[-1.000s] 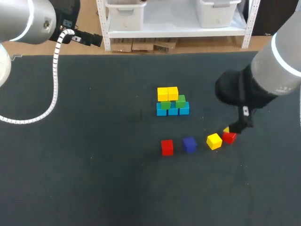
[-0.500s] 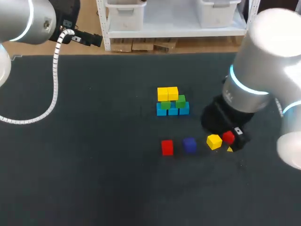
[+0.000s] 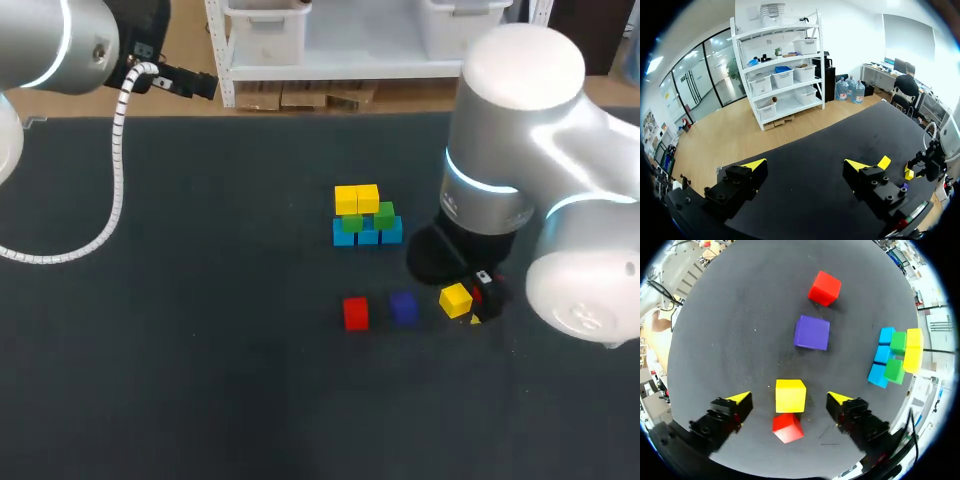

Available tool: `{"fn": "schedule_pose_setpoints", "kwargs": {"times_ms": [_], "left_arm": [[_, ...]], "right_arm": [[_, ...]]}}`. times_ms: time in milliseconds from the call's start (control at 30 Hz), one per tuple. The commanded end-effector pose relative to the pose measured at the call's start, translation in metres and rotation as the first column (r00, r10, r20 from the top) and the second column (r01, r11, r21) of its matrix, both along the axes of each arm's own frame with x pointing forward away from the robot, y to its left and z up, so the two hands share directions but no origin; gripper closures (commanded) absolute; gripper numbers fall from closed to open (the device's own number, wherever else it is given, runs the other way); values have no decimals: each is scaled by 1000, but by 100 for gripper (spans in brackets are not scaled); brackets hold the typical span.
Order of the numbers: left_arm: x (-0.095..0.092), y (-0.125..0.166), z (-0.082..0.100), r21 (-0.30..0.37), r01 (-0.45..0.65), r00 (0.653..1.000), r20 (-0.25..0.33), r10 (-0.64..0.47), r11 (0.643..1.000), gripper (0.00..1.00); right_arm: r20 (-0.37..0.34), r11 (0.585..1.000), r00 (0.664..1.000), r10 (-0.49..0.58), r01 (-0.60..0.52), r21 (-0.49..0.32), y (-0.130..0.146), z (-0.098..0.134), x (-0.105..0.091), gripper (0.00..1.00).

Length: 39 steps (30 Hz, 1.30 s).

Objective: Place the blue cubes, place green cubes on the blue cubes, place the yellow cubes on the green cubes, then place the red cubes on the yellow cubes, and place purple cube on the red cubes.

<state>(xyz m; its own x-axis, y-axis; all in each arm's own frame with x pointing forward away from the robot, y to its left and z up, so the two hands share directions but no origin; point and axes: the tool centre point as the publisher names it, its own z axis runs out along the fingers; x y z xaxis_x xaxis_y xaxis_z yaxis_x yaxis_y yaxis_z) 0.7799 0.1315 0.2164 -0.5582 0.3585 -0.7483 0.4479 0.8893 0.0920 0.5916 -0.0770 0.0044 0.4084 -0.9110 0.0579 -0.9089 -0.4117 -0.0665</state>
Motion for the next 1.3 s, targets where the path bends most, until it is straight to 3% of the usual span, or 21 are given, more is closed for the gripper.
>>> {"fn": "schedule_pose_setpoints", "kwargs": {"times_ms": [33,133,167,200,267,300,333,400,467,700,900,1100,1133,1300], "left_arm": [[0,1,0,-3,1,1000,2,-1,1000,0],[0,1,0,-3,1,1000,2,-1,1000,0],[0,1,0,-3,1,1000,2,-1,1000,0],[0,1,0,-3,1,1000,2,-1,1000,0],[0,1,0,-3,1,1000,2,-1,1000,0],[0,1,0,-3,1,1000,2,-1,1000,0],[0,1,0,-3,1,1000,2,-1,1000,0],[0,1,0,-3,1,1000,2,-1,1000,0],[0,1,0,-3,1,1000,2,-1,1000,0],[0,1,0,-3,1,1000,2,-1,1000,0],[0,1,0,-3,1,1000,2,-1,1000,0],[0,1,0,-3,1,1000,2,-1,1000,0],[0,1,0,-3,1,1000,2,-1,1000,0],[0,1,0,-3,1,1000,2,-1,1000,0]], "right_arm": [[-28,1000,1000,-5,5,-4,-2,-4,5,60],[-41,1000,999,-23,23,4,-4,-8,6,76],[-45,1000,999,-28,28,7,-5,-9,6,76],[-51,999,998,-35,36,10,-5,-10,6,74],[-62,999,997,-44,46,18,-6,-11,6,56],[-62,999,997,-45,46,20,-6,-12,6,53],[-63,999,997,-45,47,21,-6,-12,6,60],[-65,998,997,-47,49,30,-6,-13,5,92],[-74,997,996,-59,62,45,-5,-13,4,100],[-82,985,987,-135,143,98,-2,-5,6,100],[-17,959,960,-280,281,47,-7,8,21,100],[34,885,888,-459,461,-68,-20,23,61,100],[59,876,879,-473,476,-77,-22,27,69,100],[56,842,846,-531,534,-76,-25,39,92,100]]}}
